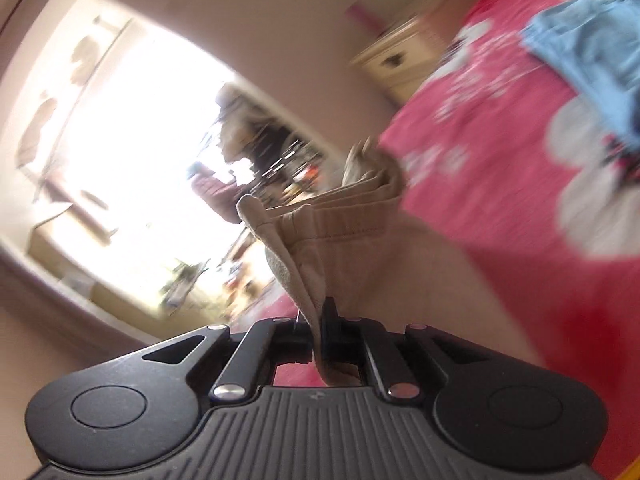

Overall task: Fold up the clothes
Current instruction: 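Grasp the khaki pants leg hem with the right gripper and lift it, then fold the held pants leg over onto the pants with the right gripper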

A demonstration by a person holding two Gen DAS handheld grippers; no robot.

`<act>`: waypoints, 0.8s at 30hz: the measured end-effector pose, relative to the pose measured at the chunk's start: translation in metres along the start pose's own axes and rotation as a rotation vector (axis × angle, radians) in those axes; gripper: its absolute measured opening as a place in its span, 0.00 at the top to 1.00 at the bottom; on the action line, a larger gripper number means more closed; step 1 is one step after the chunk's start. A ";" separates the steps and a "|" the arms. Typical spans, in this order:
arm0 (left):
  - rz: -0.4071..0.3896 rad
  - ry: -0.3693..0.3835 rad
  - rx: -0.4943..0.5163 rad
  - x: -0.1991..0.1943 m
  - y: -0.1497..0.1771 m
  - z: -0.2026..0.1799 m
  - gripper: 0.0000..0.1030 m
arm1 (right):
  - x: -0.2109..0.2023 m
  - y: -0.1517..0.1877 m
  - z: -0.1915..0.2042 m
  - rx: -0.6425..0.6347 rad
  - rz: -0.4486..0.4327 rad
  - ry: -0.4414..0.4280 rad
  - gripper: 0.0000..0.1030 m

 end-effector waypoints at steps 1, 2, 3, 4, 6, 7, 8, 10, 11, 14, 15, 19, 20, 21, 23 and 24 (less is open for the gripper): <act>-0.001 0.000 0.001 0.000 0.000 0.001 0.26 | 0.004 0.006 0.009 -0.015 0.025 -0.022 0.97; -0.002 0.001 0.003 0.000 0.001 0.001 0.27 | 0.010 0.014 0.021 -0.038 0.055 -0.036 0.97; -0.003 0.002 0.004 0.000 0.001 0.001 0.27 | 0.015 0.021 0.031 -0.063 0.085 -0.049 0.97; -0.004 0.002 0.005 0.000 0.002 0.002 0.27 | 0.020 0.029 0.041 -0.088 0.116 -0.065 0.97; -0.006 0.004 0.006 0.000 0.002 0.002 0.27 | 0.030 0.050 0.062 -0.137 0.179 -0.099 0.97; -0.007 0.005 0.007 0.000 0.002 0.002 0.26 | 0.035 0.060 0.072 -0.161 0.211 -0.116 0.97; -0.008 0.007 0.007 0.000 0.003 0.002 0.26 | 0.039 0.070 0.082 -0.185 0.242 -0.131 0.97; -0.009 0.008 0.009 0.000 0.003 0.003 0.26 | 0.048 0.089 0.096 -0.226 0.301 -0.140 0.97; -0.009 0.008 0.010 0.000 0.004 0.003 0.27 | 0.052 0.099 0.104 -0.255 0.329 -0.136 0.97; -0.013 0.011 0.011 0.000 0.005 0.004 0.27 | 0.057 0.127 0.119 -0.350 0.394 -0.106 0.96; -0.015 0.012 0.012 0.000 0.005 0.004 0.27 | 0.058 0.135 0.122 -0.379 0.413 -0.097 0.96; -0.020 0.015 0.013 0.001 0.006 0.004 0.27 | 0.053 0.170 0.136 -0.530 0.470 -0.041 0.96; -0.020 0.015 0.013 0.001 0.006 0.004 0.26 | 0.052 0.179 0.142 -0.589 0.477 -0.021 0.96; -0.020 0.015 0.014 0.001 0.006 0.004 0.26 | 0.051 0.189 0.148 -0.654 0.483 0.001 0.96; -0.021 0.017 0.017 0.001 0.007 0.004 0.26 | 0.050 0.212 0.157 -0.819 0.485 0.050 0.96; -0.021 0.017 0.019 0.001 0.007 0.004 0.26 | 0.051 0.224 0.163 -0.905 0.482 0.076 0.96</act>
Point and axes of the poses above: each gripper's, at about its wrist camera, not at the fingertips, and x roughly the way its jaws point, z to its left, y to its underside, the point moved 3 cm from there along x, roughly the way its jaws point, and after that the axes turned 14 degrees about z, right-handed, at the moved point
